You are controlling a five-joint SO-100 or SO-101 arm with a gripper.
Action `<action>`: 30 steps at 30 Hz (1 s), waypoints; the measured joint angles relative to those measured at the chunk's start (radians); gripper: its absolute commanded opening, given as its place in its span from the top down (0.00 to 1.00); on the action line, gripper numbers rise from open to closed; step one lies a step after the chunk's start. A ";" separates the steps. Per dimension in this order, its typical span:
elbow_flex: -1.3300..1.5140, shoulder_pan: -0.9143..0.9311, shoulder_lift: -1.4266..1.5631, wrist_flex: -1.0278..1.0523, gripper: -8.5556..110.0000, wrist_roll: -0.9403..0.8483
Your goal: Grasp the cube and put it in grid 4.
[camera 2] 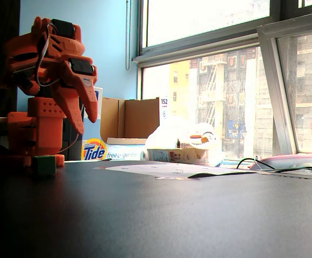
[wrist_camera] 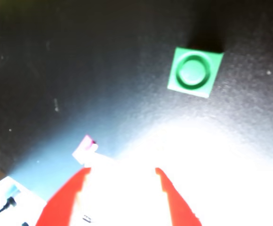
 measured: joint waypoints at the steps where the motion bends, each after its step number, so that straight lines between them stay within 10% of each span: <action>1: -0.015 0.003 -0.026 0.012 0.73 0.005; 30: -0.170 0.218 -0.413 0.091 0.69 -0.143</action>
